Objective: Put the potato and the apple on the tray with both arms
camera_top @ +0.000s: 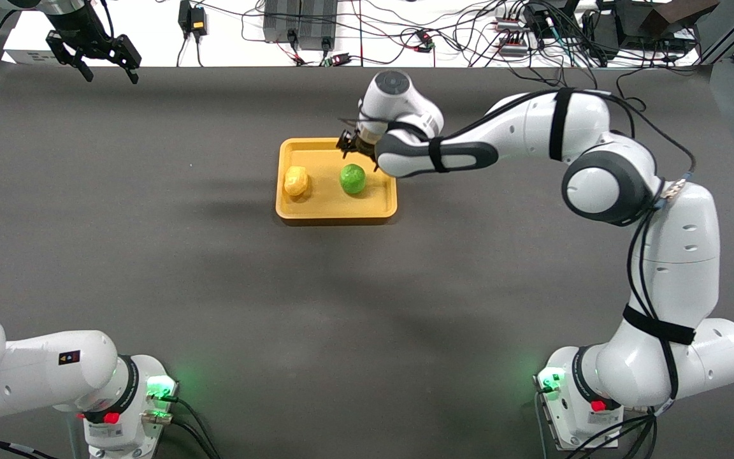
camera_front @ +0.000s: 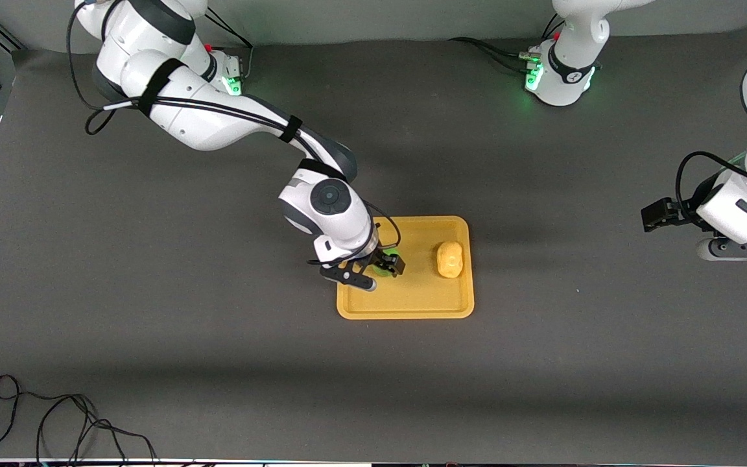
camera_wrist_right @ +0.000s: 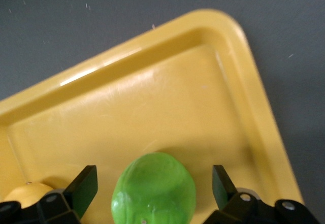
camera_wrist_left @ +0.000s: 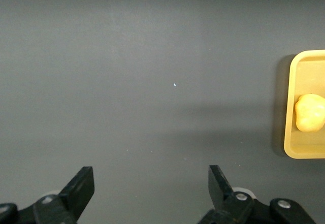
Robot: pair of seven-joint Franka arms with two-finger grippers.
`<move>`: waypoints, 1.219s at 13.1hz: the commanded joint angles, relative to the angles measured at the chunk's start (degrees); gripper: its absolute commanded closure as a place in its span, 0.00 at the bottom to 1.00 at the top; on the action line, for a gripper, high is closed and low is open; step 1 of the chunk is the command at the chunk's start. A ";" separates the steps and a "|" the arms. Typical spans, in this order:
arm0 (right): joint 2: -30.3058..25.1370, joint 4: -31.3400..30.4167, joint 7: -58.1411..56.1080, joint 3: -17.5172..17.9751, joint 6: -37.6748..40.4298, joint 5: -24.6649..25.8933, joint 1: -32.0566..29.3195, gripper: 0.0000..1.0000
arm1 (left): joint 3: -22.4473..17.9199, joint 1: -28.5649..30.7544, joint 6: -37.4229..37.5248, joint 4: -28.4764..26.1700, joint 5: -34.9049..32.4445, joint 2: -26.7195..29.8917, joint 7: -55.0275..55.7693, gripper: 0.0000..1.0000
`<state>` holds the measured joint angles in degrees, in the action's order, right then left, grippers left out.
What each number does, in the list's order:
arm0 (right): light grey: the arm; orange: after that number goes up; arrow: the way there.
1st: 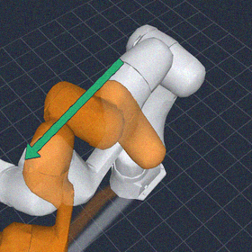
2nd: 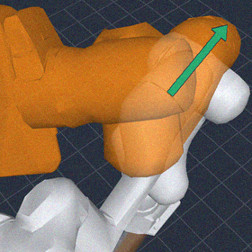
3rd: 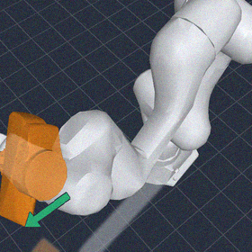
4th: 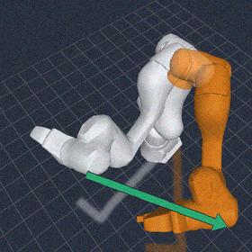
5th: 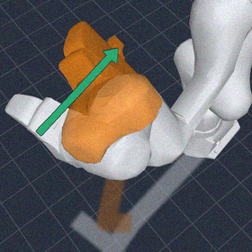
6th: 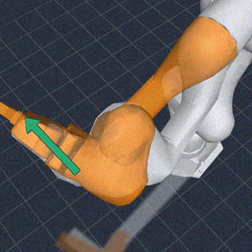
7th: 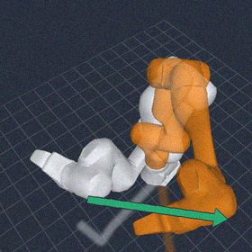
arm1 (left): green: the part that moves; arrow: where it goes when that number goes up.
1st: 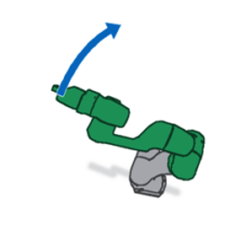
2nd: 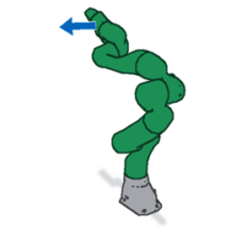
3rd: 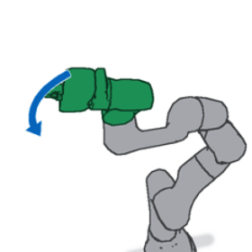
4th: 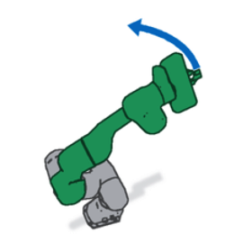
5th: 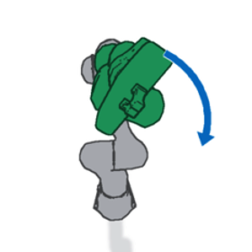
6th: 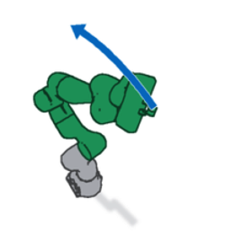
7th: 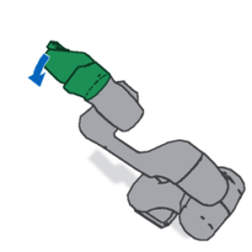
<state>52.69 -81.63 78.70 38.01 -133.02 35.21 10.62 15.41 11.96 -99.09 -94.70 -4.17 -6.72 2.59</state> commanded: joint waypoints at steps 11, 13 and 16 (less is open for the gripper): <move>-35.08 -3.96 -45.55 -17.42 34.23 -27.29 -9.47 0.00 | -0.21 0.96 -0.31 -2.15 1.19 3.46 -3.99 0.00; -39.14 -6.25 -55.96 -24.62 33.79 -27.74 -8.86 0.00 | -0.29 0.96 -0.49 -2.42 1.19 3.46 -3.99 0.00; -43.44 -6.69 -64.62 -35.79 34.14 -36.77 -8.60 0.00 | -0.29 0.96 -0.49 -2.42 1.18 3.46 -3.99 0.00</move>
<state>13.71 -85.30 18.74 8.36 -98.50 3.60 1.09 15.22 12.57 -99.32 -95.54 -3.73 -5.07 -0.21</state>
